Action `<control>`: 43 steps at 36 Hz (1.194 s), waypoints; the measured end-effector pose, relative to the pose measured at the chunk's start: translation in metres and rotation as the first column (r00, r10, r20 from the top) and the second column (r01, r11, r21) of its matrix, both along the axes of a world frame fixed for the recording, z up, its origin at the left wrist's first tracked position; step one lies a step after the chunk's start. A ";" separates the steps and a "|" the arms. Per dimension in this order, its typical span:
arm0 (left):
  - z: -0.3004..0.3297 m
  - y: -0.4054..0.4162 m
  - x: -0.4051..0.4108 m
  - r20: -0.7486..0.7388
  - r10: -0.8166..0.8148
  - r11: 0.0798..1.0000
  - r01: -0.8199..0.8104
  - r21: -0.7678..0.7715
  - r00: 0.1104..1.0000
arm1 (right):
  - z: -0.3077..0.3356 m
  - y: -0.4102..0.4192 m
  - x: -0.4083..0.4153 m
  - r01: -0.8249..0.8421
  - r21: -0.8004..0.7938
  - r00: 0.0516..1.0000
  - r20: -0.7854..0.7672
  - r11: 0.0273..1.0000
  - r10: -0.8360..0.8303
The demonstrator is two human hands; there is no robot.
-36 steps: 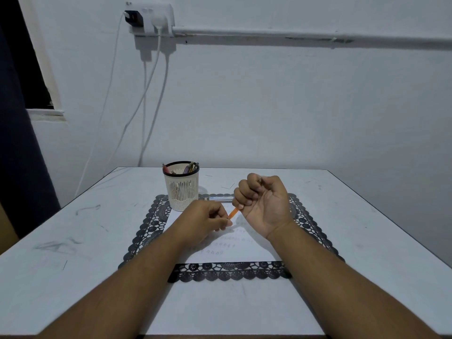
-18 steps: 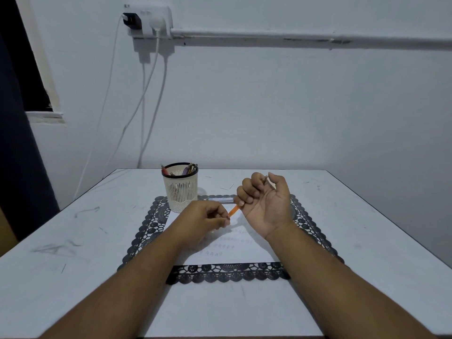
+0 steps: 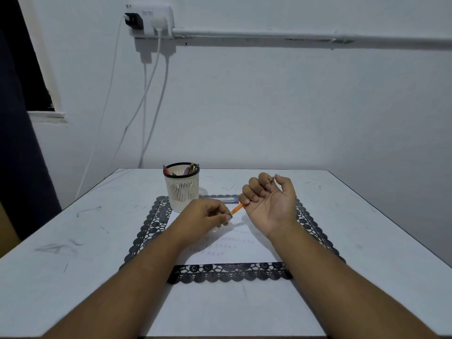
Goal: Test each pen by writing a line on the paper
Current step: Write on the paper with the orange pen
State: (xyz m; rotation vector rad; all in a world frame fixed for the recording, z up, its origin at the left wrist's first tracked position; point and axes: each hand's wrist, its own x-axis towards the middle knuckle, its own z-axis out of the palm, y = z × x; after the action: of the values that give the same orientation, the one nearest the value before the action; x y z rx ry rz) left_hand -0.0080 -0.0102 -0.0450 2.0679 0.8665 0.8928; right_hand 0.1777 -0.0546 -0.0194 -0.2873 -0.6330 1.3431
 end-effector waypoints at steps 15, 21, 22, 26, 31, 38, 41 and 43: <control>0.000 0.001 -0.001 0.024 -0.014 1.000 0.015 -0.027 1.000 | 0.002 -0.001 0.001 -0.007 -0.007 1.000 -0.023 1.000 0.007; 0.001 0.001 -0.003 0.018 -0.028 0.999 0.029 -0.031 0.999 | 0.002 -0.001 0.004 -0.007 -0.012 0.998 -0.070 1.000 0.006; 0.001 0.001 -0.003 0.024 -0.032 0.999 0.033 -0.029 0.999 | 0.002 0.000 0.004 -0.009 -0.013 0.997 -0.077 1.000 0.008; 0.003 0.000 -0.002 0.032 -0.038 0.999 0.038 -0.014 0.999 | 0.001 0.001 0.005 -0.018 -0.011 0.996 -0.086 1.000 0.017; 0.002 -0.001 -0.002 0.025 -0.031 0.999 0.031 0.016 0.999 | 0.001 0.000 0.006 -0.020 -0.008 0.996 -0.088 1.000 0.019; 0.003 -0.001 -0.003 0.012 -0.017 0.999 0.016 0.038 1.000 | 0.007 -0.002 0.004 0.011 -0.038 1.000 -0.023 0.999 -0.012; 0.009 -0.001 -0.005 0.003 0.009 0.997 -0.009 0.073 1.000 | 0.007 0.001 0.004 0.049 -0.085 0.997 0.056 0.995 -0.044; 0.014 -0.001 -0.007 -0.021 0.039 0.994 -0.037 0.104 0.999 | 0.006 0.002 0.005 0.100 -0.128 0.981 0.176 0.987 -0.077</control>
State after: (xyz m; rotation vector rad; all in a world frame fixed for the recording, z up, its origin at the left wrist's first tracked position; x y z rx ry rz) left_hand -0.0150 -0.0112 -0.0306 2.1604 0.8915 0.9542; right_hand 0.1824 -0.0523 -0.0130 -0.5402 -0.6646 1.2864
